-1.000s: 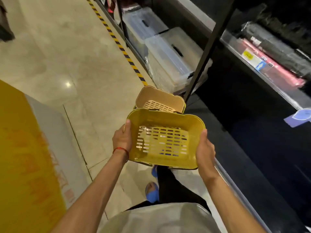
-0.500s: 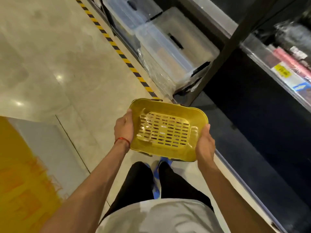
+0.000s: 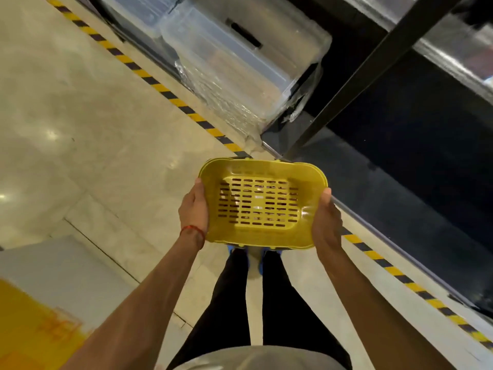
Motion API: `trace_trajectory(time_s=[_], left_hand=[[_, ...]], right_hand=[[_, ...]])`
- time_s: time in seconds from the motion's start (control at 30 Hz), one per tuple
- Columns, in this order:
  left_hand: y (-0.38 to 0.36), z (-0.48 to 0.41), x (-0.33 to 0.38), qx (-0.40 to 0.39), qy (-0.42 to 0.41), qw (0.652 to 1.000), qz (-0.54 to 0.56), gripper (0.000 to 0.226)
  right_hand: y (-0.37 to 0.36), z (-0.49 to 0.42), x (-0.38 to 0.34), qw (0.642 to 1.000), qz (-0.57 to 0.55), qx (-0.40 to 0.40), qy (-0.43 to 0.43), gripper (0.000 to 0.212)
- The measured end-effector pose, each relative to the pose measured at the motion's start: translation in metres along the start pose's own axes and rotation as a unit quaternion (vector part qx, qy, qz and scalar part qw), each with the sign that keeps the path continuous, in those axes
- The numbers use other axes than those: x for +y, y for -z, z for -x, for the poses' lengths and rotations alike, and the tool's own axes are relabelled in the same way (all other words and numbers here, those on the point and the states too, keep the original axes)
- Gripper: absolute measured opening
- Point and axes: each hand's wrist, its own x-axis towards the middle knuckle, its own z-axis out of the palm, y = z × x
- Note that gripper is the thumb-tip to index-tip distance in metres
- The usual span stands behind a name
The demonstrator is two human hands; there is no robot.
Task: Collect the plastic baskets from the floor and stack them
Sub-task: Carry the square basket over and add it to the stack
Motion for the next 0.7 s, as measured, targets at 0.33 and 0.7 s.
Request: trace_trajectory(time_s=[0.33,0.7], left_hand=[[-0.030,-0.039,-0.042,0.005,0.048,0.998,-0.025,0.063],[-0.041,-0.060,-0.066,-0.010,0.060,0.998,-0.018,0.063]], right_hand=[[-0.025,-0.044,0.044,0.999,0.008,-0.002,-0.041,0.053],[-0.031,-0.073,0.072,0.998,0.052,-0.029,-0.030,0.056]])
